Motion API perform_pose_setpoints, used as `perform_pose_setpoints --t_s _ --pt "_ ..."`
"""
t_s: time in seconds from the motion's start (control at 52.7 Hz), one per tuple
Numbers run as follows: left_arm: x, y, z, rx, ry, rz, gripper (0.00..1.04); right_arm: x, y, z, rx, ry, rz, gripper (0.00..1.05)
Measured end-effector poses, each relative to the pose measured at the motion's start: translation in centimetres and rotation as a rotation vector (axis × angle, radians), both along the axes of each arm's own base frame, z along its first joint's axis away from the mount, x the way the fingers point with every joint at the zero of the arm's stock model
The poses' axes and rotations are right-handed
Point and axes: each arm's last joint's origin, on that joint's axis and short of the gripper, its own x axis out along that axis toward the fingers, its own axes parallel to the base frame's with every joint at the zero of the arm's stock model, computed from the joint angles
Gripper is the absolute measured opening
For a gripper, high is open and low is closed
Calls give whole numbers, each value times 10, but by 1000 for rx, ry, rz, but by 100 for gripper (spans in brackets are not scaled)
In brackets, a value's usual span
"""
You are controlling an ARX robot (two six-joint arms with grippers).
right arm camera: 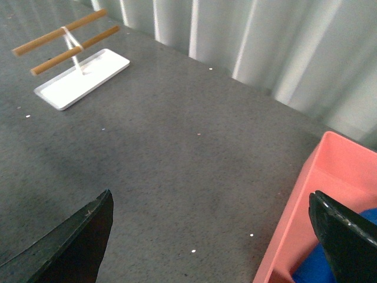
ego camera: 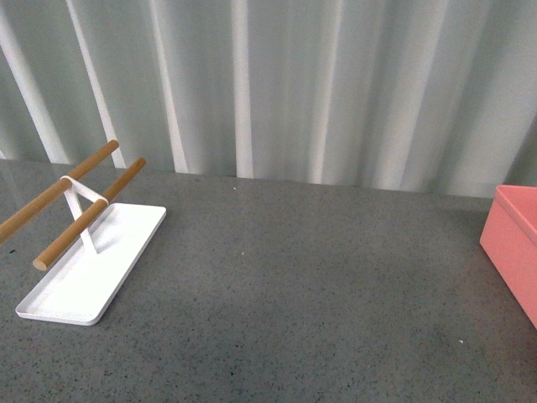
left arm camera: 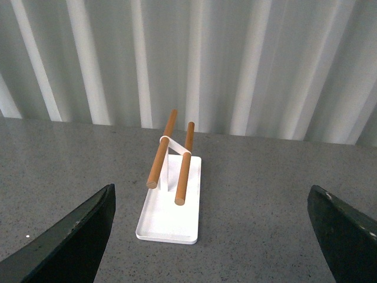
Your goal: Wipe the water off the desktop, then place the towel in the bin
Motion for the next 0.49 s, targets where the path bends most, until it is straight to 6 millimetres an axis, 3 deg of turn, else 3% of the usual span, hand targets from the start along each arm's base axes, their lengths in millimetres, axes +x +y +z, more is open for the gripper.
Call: perform_pose_setpoints --t_s 0.114,0.152,0.247,0.342,0.494 --pt "0 0 0 0 0 0 98 -21 3 -1 -30 -46 -27 95" --pt "0 0 0 0 0 0 98 -23 3 -6 -95 -152 -169 88" --pt "0 0 0 0 0 0 98 -33 4 -20 -24 -347 -415 72" --pt "0 0 0 0 0 1 98 -37 8 -30 85 -416 -485 56" --pt "0 0 0 0 -1 0 98 -34 12 -58 150 -367 -501 29"
